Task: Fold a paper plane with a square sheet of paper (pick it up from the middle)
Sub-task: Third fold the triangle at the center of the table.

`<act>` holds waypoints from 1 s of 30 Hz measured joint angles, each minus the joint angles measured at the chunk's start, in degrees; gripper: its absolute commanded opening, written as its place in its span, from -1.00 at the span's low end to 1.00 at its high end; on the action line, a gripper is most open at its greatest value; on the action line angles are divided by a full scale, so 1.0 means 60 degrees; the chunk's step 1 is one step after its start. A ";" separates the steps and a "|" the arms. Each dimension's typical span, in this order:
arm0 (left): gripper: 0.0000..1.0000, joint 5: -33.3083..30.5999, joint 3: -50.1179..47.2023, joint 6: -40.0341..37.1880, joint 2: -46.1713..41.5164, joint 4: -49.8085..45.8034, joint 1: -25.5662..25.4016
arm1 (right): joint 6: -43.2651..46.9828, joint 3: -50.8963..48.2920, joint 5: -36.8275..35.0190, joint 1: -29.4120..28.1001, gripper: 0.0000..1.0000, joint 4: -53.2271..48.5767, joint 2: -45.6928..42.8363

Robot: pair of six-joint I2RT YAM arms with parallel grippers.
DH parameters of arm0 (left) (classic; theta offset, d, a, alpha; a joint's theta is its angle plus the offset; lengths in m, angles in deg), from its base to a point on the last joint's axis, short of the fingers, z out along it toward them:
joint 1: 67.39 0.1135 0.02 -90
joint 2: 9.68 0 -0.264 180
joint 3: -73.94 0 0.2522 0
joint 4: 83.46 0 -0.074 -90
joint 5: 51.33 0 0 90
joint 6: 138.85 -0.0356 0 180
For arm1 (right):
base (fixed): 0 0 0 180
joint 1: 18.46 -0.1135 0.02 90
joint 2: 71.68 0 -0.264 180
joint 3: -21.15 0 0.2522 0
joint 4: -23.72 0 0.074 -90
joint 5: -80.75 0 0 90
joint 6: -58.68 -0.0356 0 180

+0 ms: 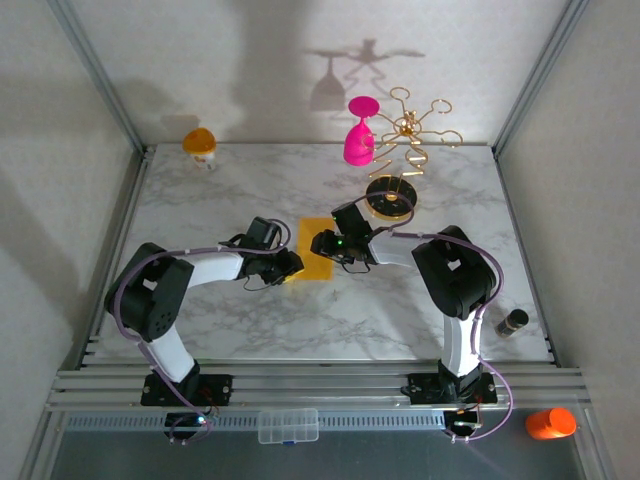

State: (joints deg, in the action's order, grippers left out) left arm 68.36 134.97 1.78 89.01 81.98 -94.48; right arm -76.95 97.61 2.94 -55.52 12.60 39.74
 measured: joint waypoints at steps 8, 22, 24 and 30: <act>-0.44 0.0302 0.0215 0.0000 0.0106 0.0459 0.0084 | 0.0004 -0.0025 0.0015 0.0011 -0.12 0.0040 0.0000; -0.44 0.0572 0.0590 0.0051 0.0827 0.0863 0.0594 | 0.0044 -0.0098 0.0084 0.0029 -0.13 0.0149 -0.0033; -0.39 0.0565 0.0583 0.0087 0.0809 0.0809 0.0605 | 0.0073 -0.0098 0.0087 0.0029 -0.13 0.0146 -0.0033; -0.19 0.0331 0.0342 0.0229 0.0386 0.0510 0.0605 | 0.0120 -0.0095 0.0131 0.0040 -0.13 0.0146 -0.0033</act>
State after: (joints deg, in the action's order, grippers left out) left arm 70.35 137.02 3.16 91.33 85.04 -90.86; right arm -76.23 97.04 3.73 -55.28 13.47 39.54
